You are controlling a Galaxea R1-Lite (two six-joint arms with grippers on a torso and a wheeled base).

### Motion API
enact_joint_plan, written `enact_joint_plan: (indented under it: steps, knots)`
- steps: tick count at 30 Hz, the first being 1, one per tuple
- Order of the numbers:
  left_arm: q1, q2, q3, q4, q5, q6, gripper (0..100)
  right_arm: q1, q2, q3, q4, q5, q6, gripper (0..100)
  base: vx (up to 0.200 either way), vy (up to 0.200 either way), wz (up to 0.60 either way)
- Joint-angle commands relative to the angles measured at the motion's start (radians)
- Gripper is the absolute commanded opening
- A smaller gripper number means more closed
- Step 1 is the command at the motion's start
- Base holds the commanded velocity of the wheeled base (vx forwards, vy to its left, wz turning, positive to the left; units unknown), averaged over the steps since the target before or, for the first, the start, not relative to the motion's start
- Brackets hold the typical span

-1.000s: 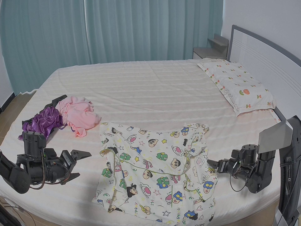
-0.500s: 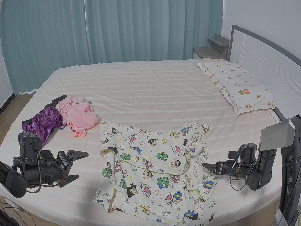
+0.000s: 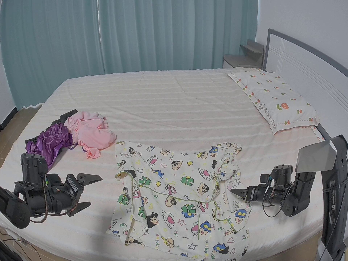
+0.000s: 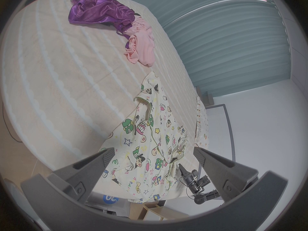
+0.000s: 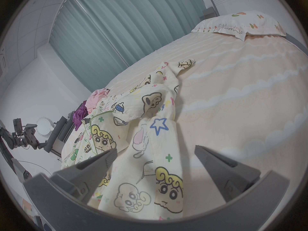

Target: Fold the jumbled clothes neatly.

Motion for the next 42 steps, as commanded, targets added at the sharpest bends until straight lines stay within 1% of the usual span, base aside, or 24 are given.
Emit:
enact_joint_plan:
  steps: [1, 9, 11, 13, 16, 18, 24, 26, 29, 31, 34, 40, 41, 42]
  knots:
    - [0.001, 0.007, 0.000, -0.001, -0.001, 0.000, 100, -0.007, 0.005, 0.006, 0.000, 0.002, 0.002, 0, 0.000, 0.000, 0.00]
    - [0.000, 0.004, 0.001, -0.001, 0.001, 0.000, 100, -0.017, 0.002, 0.017, -0.003, -0.008, 0.006, 0, 0.000, 0.000, 0.00]
    - [0.000, 0.001, 0.006, -0.001, 0.001, 0.000, 100, -0.032, -0.004, 0.031, -0.025, -0.014, 0.006, 0, 0.000, 0.000, 0.00]
    - [0.000, 0.001, 0.009, -0.001, 0.001, 0.000, 100, -0.041, -0.015, 0.043, -0.049, -0.031, 0.006, 0, 0.000, 0.000, 0.00]
    - [-0.003, 0.004, 0.014, -0.001, 0.001, 0.000, 100, -0.061, -0.021, 0.071, -0.086, -0.103, -0.004, 0, 0.000, 0.000, 0.00]
    - [-0.003, 0.006, 0.021, -0.001, -0.001, 0.000, 100, -0.073, -0.021, 0.083, -0.114, -0.139, -0.004, 0, 0.000, 0.000, 0.00]
    - [-0.005, 0.000, 0.023, -0.001, 0.001, 0.000, 100, -0.116, -0.024, 0.141, -0.218, -0.158, -0.004, 0, 0.000, 0.000, 0.00]
    - [-0.005, 0.000, 0.023, -0.001, 0.001, 0.000, 100, -0.127, -0.024, 0.174, -0.235, -0.153, -0.005, 0, 0.000, 0.000, 0.00]
    - [-0.005, 0.000, 0.023, -0.001, 0.001, 0.000, 100, -0.121, -0.020, 0.210, -0.235, -0.130, -0.007, 0, 0.000, 0.000, 0.00]
    - [-0.005, 0.000, 0.023, -0.001, -0.001, 0.000, 100, -0.116, -0.018, 0.209, -0.235, -0.106, -0.005, 0, 0.000, 0.000, 0.00]
    - [-0.005, 0.000, 0.023, -0.001, -0.001, 0.000, 100, -0.104, -0.018, 0.194, -0.230, -0.086, -0.002, 0, 0.000, 0.000, 0.00]
    - [-0.005, 0.004, 0.021, -0.001, -0.002, -0.002, 100, -0.079, -0.012, 0.175, -0.223, -0.080, -0.002, 0, 0.000, 0.000, 0.00]
    - [-0.005, 0.004, 0.021, -0.001, -0.002, 0.000, 100, -0.079, -0.010, 0.172, -0.226, -0.080, -0.002, 100, 0.000, 0.000, 0.00]
    - [-0.007, 0.006, 0.023, -0.001, -0.002, -0.002, 100, -0.079, -0.009, 0.169, -0.230, -0.078, 0.001, 100, 0.000, 0.000, 0.00]
